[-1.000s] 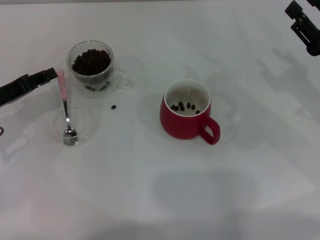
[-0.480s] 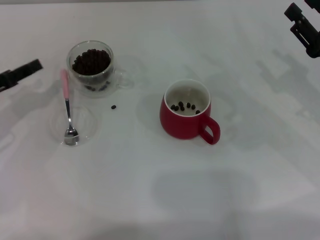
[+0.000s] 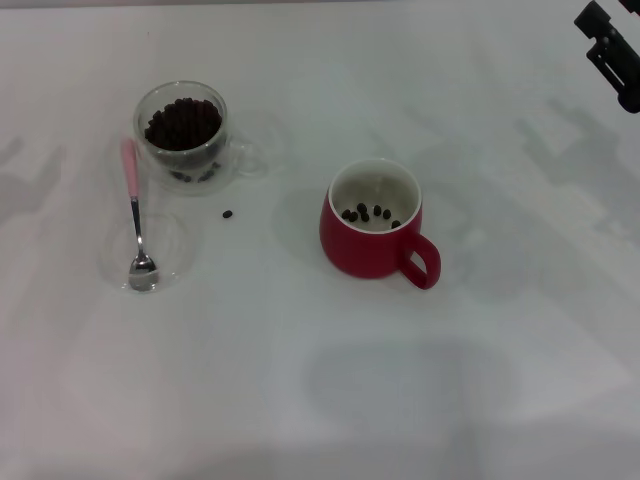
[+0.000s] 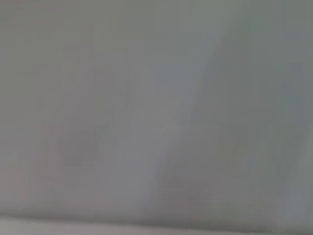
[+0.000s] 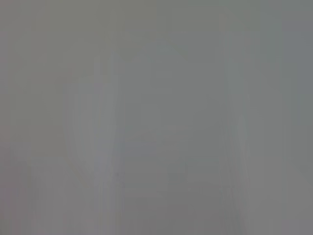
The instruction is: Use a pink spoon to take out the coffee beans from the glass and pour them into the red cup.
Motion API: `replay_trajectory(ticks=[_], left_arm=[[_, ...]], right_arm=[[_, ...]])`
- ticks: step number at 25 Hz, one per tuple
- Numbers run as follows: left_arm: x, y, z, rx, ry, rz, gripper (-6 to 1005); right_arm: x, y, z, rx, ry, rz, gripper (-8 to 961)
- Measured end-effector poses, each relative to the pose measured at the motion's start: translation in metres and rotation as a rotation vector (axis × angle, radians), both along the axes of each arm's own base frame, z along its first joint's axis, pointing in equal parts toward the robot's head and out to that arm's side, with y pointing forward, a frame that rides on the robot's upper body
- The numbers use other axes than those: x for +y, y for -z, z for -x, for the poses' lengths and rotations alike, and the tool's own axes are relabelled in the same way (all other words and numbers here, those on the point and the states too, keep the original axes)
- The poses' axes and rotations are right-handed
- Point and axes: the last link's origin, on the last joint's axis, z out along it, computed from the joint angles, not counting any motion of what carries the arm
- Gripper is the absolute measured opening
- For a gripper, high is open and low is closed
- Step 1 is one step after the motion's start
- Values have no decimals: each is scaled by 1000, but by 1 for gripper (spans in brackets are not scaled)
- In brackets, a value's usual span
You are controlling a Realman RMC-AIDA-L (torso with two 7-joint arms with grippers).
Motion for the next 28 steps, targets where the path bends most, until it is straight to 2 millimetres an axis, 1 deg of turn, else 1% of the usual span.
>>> replay_trajectory(ticks=[2, 7, 11, 18, 19, 24, 28], left_arm=[[-7, -4, 4, 18, 25, -65, 611], [-29, -6, 23, 69, 35, -218, 610], [-48, -1, 42, 144, 14, -363, 609], [-69, 10, 61, 256, -54, -508, 610], [-75, 12, 66, 280, -85, -550, 610], [-82, 10, 76, 320, -170, -652, 610], [-79, 1, 79, 332, -219, -734, 610]], right_arm=[[0, 0, 0, 0, 1, -1, 589], [-3, 0, -2, -1, 9, -3, 589], [-5, 0, -5, -8, 20, -6, 589], [-10, -3, -11, -11, 41, -37, 589], [-12, -2, -12, -16, 47, -44, 589], [-21, -5, -15, -6, 62, -134, 589], [-34, -13, -15, 48, 66, -260, 589]])
